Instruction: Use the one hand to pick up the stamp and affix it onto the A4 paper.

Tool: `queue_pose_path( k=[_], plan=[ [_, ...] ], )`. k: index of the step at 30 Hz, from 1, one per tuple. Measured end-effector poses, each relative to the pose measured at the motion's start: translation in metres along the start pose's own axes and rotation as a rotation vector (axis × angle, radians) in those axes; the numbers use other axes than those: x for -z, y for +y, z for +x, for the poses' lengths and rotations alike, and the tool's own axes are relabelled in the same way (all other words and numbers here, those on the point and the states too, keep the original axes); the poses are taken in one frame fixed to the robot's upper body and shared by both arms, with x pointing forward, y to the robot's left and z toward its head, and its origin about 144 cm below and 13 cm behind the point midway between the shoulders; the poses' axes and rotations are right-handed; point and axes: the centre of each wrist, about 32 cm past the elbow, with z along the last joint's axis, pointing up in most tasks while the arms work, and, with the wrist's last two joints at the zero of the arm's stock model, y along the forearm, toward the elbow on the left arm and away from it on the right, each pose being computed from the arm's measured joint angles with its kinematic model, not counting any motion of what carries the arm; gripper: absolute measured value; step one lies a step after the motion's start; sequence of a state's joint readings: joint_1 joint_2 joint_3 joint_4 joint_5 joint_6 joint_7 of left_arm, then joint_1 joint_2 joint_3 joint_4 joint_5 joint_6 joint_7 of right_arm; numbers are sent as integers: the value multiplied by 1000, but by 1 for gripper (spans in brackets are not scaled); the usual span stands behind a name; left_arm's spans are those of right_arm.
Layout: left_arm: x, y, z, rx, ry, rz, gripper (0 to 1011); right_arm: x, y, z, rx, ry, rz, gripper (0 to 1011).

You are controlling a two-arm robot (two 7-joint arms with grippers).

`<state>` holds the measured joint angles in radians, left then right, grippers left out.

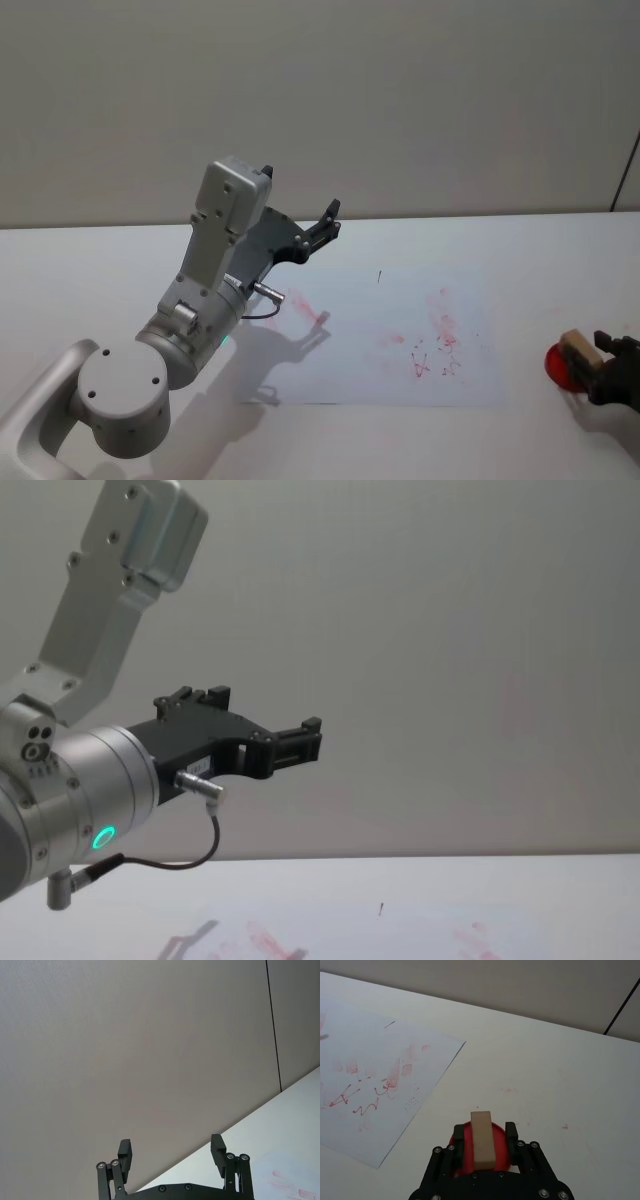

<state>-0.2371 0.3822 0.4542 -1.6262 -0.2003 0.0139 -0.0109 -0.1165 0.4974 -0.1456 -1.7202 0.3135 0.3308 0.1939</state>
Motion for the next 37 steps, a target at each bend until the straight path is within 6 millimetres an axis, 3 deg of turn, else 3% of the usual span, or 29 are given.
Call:
queue_pose_path(
  k=[7,18,27,37],
  plan=[
    [0,0,0,0,0,0,1001,1,0,0,-1,-1,-5,701],
    [0,0,0,0,0,0,1001,1,0,-1,-2,-2,-2,992],
    [0,0,0,0,0,0,1001,-9,8,-13,6,2,100,1001],
    [0,0,0,0,0,0,1001,-33,21,-38,26,24,321,1001]
  ],
)
